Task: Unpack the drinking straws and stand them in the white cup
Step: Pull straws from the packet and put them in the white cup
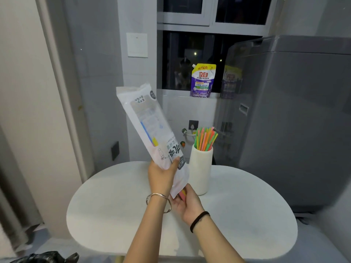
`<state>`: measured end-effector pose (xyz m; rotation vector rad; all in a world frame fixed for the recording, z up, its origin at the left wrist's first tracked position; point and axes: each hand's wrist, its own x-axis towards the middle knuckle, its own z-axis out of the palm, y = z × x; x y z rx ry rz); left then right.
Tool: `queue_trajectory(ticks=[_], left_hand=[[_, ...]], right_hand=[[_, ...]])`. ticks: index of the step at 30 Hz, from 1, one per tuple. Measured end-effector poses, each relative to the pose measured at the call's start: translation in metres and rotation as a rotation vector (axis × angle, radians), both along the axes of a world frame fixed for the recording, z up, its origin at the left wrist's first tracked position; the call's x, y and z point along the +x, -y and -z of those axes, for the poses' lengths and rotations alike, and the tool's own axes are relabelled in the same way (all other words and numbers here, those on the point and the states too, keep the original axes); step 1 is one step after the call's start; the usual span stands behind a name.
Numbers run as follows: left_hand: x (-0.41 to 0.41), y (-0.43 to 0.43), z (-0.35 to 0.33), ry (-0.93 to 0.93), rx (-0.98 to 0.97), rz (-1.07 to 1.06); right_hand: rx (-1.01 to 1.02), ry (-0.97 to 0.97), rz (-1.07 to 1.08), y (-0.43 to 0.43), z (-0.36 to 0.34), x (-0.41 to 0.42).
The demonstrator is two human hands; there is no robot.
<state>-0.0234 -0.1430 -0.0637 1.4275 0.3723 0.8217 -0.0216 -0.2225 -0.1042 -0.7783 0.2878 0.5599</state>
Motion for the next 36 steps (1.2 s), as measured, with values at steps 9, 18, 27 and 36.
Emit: queue_trajectory(ticks=[9, 18, 27, 36], left_hand=[[-0.005, -0.02, -0.004, 0.072, -0.277, -0.06], [-0.011, -0.035, 0.003, 0.083, -0.886, -0.017], [-0.003, -0.006, 0.006, 0.0, -0.899, 0.042], [-0.003, -0.019, 0.008, 0.01, -0.9, 0.008]], right_hand=[[-0.407, 0.308, -0.093, 0.011, -0.012, -0.003], [-0.243, 0.281, 0.424, 0.045, -0.018, 0.021], [-0.377, 0.429, 0.215, 0.031, -0.026, 0.015], [-0.394, 0.487, 0.453, 0.06, -0.046, 0.028]])
